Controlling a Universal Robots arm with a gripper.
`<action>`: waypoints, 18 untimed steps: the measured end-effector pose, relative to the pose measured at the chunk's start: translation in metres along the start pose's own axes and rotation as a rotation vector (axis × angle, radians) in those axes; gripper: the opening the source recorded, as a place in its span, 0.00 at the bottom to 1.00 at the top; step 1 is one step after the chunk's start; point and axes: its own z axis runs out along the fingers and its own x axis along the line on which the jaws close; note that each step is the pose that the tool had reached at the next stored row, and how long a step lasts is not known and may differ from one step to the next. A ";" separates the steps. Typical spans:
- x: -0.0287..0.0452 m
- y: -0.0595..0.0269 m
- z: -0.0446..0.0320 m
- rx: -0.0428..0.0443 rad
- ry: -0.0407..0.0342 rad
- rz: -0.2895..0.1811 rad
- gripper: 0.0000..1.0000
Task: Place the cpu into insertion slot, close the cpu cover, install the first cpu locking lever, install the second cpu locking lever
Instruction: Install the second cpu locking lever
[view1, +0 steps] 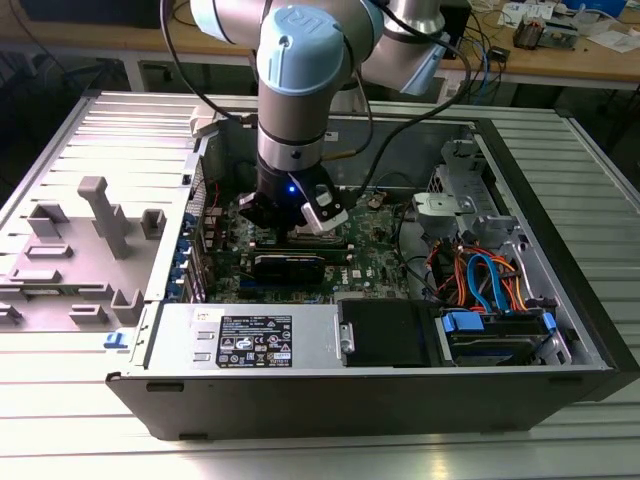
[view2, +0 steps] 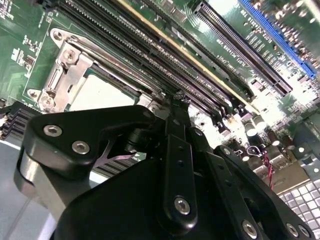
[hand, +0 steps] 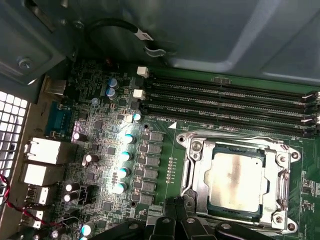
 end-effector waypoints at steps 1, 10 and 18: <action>-0.0002 0.0007 0.0003 0.0000 0.0000 0.000 0.11; -0.0009 0.0067 -0.0015 0.0698 0.0098 0.004 0.11; -0.0005 0.0119 -0.0192 0.0699 0.0102 0.004 0.11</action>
